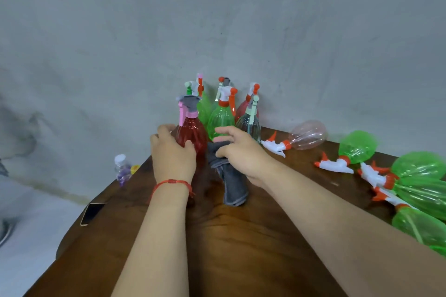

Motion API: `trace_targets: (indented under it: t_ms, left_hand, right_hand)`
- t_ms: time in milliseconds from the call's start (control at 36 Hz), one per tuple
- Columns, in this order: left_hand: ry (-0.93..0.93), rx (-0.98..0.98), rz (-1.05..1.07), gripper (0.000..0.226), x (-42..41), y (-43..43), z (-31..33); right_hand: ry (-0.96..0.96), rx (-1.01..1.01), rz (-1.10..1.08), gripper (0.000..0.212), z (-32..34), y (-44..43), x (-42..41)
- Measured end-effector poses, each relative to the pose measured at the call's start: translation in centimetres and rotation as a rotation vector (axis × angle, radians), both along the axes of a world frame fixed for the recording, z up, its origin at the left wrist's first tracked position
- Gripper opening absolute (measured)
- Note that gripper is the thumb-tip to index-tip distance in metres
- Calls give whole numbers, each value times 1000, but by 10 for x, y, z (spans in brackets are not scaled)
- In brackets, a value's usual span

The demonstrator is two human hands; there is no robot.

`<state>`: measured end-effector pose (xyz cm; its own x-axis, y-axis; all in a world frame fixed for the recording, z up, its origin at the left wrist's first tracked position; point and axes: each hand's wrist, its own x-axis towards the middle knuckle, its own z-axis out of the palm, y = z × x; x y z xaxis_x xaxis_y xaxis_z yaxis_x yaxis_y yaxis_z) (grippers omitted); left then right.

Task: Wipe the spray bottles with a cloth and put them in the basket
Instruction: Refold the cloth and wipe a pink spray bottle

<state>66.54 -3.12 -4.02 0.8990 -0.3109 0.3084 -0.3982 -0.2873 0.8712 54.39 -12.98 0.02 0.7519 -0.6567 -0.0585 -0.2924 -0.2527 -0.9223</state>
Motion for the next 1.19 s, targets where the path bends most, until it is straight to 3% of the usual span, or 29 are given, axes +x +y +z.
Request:
trace_targets:
  t_ms: [111, 250, 333, 389, 472, 639, 778, 917, 1000, 1056, 1111, 1194]
  left_hand:
    - [-50, -103, -41, 8, -19, 7, 24]
    - [-124, -123, -317, 18, -62, 5, 44]
    - [178, -205, -767, 10, -99, -5, 47]
    - [376, -173, -1049, 22, -130, -11, 42]
    - [386, -40, -1225, 38, -173, -22, 25]
    - [256, -47, -1209, 22, -208, -33, -4]
    - [251, -37, -1148, 23, -200, -34, -3]
    - [168, 0, -1052, 26, -197, -33, 3]
    - [3, 87, -1030, 26, -197, -32, 4]
    - [-81, 113, -1031, 24, -197, -32, 3]
    - [-89, 114, -1038, 24, -197, -33, 2]
    - [-7, 81, -1030, 29, -196, -34, 1]
  right_hand:
    - [-162, 52, -67, 51, 9, 0, -43]
    - [-446, 235, -107, 42, 27, 6, -118]
    - [-534, 331, -170, 38, 29, 5, -160]
    - [-583, 370, -196, 38, 27, 3, -186]
    - [-620, 361, -250, 33, 22, 5, -216]
    - [-488, 188, -376, 21, -3, 3, -249]
    - [-465, 212, -520, 20, -17, -8, -262]
    - [-558, 338, -298, 31, -24, -16, -272]
    - [-439, 3, -217, 59, -31, -17, -283]
    - [-315, -268, -271, 66, -36, -20, -285]
    - [-292, -437, -357, 60, -41, -24, -284]
    - [-380, -466, -449, 39, -40, -24, -285]
